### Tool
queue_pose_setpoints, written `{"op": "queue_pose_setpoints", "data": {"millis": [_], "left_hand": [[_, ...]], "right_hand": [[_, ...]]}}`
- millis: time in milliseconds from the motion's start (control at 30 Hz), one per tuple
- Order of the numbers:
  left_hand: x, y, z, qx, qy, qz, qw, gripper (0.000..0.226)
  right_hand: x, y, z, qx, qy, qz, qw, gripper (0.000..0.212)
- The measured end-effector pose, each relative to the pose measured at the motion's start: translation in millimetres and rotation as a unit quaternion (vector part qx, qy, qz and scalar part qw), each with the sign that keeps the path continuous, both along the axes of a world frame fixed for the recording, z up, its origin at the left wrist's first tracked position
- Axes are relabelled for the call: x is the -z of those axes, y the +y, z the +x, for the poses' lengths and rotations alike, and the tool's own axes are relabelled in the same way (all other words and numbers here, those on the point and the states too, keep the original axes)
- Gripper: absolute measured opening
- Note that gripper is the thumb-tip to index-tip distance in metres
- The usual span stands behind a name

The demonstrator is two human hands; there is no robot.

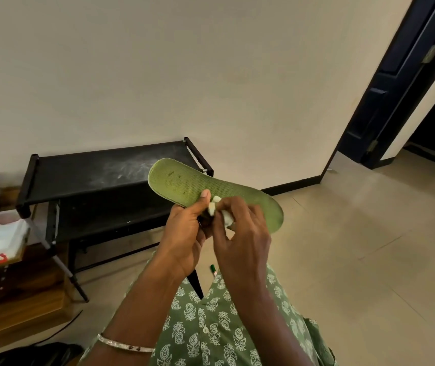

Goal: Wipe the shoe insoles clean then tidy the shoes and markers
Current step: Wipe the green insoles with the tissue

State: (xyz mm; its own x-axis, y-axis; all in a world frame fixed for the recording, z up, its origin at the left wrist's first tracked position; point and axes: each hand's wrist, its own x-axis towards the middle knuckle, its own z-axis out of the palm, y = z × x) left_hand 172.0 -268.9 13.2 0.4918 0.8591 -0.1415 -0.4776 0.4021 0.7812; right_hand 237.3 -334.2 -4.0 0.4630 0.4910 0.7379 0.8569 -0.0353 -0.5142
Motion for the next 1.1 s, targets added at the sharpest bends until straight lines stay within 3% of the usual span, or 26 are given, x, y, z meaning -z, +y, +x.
{"op": "queue_pose_setpoints", "data": {"millis": [233,467,733,933,1100], "left_hand": [[-2.0,2.4,0.0,0.003,0.012,-0.002,1.000,0.032],[1.8,1.9,-0.4,0.001,0.006,-0.010,1.000,0.021],[-2.8,3.6,-0.5,-0.002,0.016,-0.015,1.000,0.035],[2.3,-0.2,3.4,-0.013,0.025,-0.016,0.999,0.040],[0.7,1.6,0.7,-0.009,0.032,-0.003,0.999,0.025]], "right_hand": [[1.0,-5.0,17.8,0.045,0.032,-0.024,0.998,0.022],[1.9,0.2,-2.8,-0.040,-0.026,-0.005,0.999,0.018],[6.4,-7.4,31.5,0.045,0.046,-0.031,0.997,0.023],[1.6,-2.3,2.5,-0.033,-0.021,-0.018,0.999,0.019],[4.2,-4.3,13.1,-0.028,-0.021,-0.022,0.999,0.009]]}}
